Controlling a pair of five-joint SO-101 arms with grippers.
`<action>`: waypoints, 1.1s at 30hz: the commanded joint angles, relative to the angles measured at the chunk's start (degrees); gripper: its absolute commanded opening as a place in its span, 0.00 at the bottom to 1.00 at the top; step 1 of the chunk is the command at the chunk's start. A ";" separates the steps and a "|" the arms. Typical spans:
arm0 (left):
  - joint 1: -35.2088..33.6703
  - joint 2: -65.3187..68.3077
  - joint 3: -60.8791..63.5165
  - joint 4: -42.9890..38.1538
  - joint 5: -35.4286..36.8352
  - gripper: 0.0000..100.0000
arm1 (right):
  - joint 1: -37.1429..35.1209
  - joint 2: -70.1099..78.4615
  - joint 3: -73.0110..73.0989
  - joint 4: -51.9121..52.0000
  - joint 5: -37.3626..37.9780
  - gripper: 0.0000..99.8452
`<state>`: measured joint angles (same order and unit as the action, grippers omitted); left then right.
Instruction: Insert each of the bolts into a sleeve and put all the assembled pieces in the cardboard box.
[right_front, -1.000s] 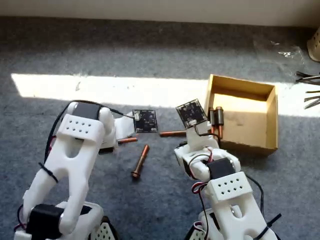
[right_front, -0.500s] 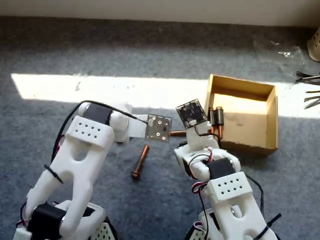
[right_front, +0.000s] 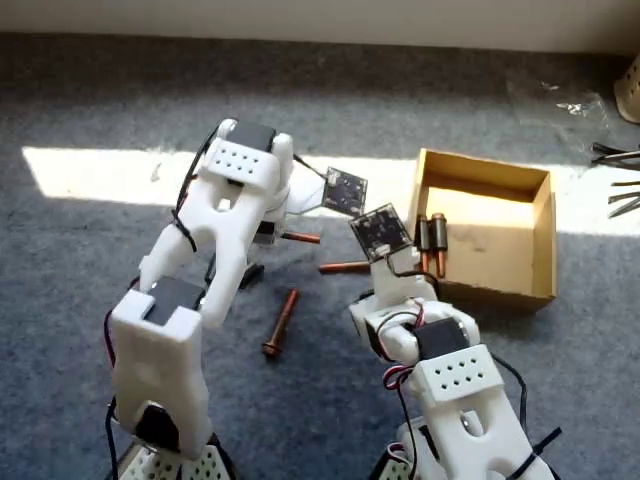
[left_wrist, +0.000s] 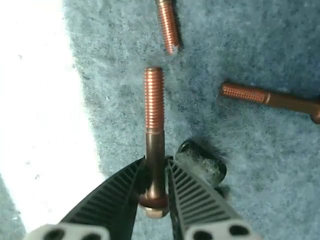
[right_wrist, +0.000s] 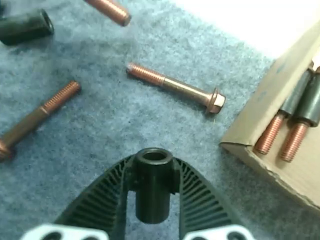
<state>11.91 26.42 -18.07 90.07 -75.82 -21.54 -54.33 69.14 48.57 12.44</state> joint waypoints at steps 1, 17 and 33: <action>-1.98 7.60 -12.97 3.52 -5.98 0.01 | 0.40 -0.48 0.13 -3.30 2.20 0.00; -1.98 23.96 -29.14 3.52 -5.54 0.01 | 0.22 -0.48 1.54 -5.41 2.46 0.00; -1.71 24.31 -30.37 8.00 4.66 0.01 | 0.31 -0.48 1.54 -5.41 2.46 0.00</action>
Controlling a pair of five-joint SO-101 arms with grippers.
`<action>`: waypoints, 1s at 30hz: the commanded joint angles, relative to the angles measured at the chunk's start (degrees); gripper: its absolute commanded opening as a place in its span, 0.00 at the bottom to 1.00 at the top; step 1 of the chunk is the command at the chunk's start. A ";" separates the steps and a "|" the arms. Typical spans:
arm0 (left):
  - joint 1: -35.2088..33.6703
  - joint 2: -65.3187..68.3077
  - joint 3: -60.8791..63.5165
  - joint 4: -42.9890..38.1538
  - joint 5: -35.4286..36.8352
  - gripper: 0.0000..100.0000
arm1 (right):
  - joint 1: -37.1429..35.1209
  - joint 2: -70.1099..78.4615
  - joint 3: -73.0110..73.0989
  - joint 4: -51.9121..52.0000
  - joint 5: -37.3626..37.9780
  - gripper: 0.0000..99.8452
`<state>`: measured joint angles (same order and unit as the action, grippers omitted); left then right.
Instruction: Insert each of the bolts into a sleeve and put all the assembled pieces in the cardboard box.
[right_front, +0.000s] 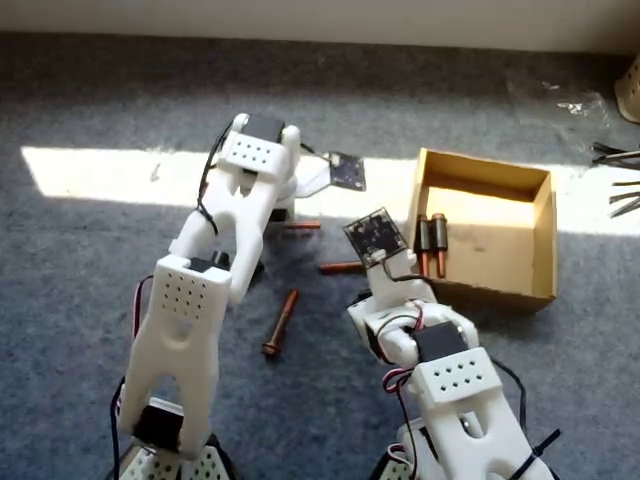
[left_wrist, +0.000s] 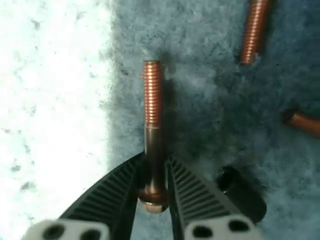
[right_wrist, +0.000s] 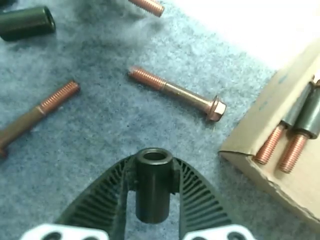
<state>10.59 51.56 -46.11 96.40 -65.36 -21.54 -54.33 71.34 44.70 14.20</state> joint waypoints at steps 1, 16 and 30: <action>-0.66 -0.92 -2.33 1.85 -8.35 0.01 | 0.31 -0.48 -0.66 -1.54 0.70 0.00; -0.84 -0.84 -2.51 2.37 -26.37 0.05 | 0.31 -0.48 -0.66 -1.80 0.70 0.00; -3.21 -1.27 -8.48 2.81 -15.74 0.13 | 0.40 -0.48 -0.66 -1.80 0.70 0.00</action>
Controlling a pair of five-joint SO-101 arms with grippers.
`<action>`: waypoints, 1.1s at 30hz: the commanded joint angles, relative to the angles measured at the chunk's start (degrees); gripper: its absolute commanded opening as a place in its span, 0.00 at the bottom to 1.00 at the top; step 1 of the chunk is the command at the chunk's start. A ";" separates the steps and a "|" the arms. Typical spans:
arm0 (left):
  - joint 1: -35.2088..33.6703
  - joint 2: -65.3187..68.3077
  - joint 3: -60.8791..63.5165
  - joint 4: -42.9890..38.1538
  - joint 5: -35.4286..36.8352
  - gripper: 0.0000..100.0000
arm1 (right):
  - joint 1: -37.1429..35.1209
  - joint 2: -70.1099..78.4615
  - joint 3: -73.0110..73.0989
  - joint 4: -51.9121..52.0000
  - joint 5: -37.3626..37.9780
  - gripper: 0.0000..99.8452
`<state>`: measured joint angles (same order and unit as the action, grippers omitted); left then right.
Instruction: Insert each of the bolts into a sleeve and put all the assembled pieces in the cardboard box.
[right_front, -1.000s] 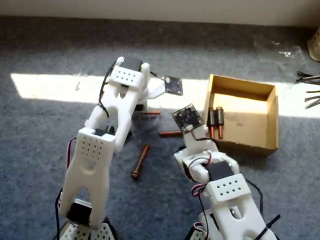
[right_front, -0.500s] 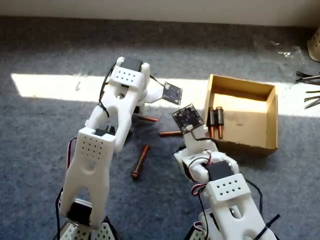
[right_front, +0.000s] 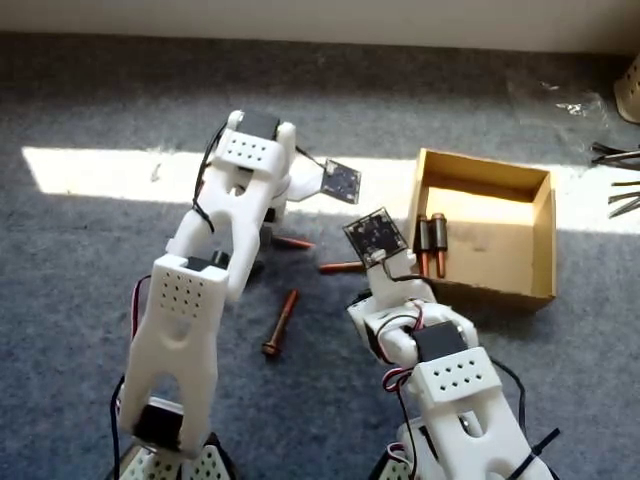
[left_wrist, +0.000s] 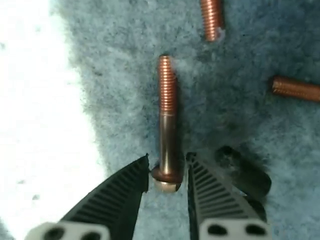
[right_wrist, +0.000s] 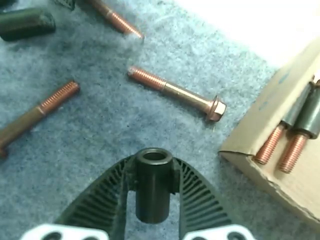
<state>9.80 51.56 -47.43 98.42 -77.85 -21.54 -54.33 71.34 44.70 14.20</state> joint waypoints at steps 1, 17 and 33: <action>-2.77 -1.27 -9.19 0.79 -0.26 0.13 | 0.40 -0.48 -0.66 -1.80 0.70 0.00; -4.53 -1.36 -20.09 1.67 52.84 0.13 | 0.40 -0.48 -0.66 -1.80 0.70 0.00; -4.18 -11.65 -19.65 2.37 96.97 0.13 | 0.40 -0.48 -0.57 -1.80 0.70 0.00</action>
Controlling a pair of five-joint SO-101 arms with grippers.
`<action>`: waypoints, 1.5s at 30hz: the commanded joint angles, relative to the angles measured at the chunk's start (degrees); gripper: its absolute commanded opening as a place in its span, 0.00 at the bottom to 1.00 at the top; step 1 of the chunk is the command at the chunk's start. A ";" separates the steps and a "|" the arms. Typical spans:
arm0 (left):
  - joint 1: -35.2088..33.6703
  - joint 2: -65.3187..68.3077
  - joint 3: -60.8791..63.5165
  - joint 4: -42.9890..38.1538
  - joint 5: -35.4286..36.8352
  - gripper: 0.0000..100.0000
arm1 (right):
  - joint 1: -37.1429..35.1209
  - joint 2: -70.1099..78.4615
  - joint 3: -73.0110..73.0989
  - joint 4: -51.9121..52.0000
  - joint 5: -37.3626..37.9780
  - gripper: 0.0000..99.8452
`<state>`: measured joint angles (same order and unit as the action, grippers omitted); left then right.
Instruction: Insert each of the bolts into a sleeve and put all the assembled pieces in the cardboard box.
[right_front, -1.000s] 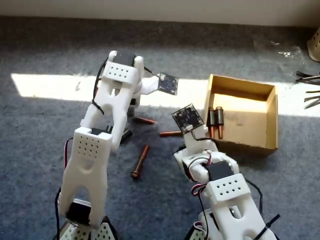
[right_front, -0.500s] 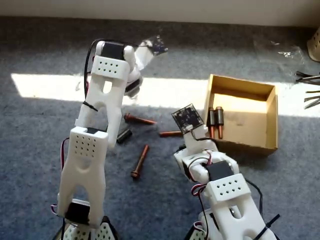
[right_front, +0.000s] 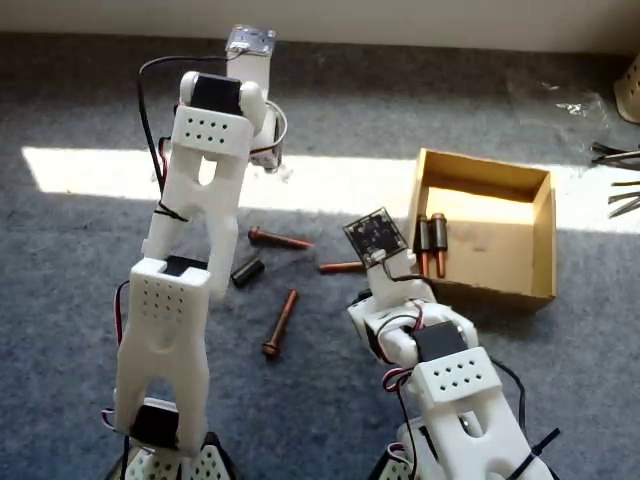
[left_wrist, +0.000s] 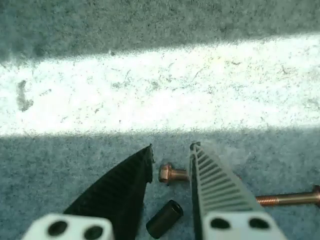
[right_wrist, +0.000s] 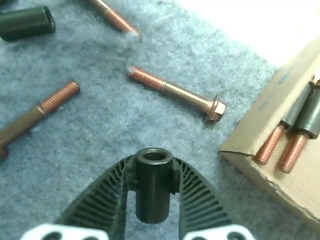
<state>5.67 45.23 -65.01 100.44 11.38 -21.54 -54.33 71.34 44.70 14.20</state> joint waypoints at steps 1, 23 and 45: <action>-0.13 -5.32 -2.07 0.35 9.32 0.13 | 0.40 -0.48 -0.57 -1.80 0.70 0.00; 5.85 -5.49 11.56 0.26 51.16 0.13 | 0.40 -0.48 0.40 -1.80 0.70 0.00; 3.91 -5.23 22.29 0.00 64.62 0.13 | 0.40 -0.48 0.48 -1.80 0.70 0.00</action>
<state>11.21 43.91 -42.51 100.35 75.38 -21.54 -54.33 72.40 44.70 14.20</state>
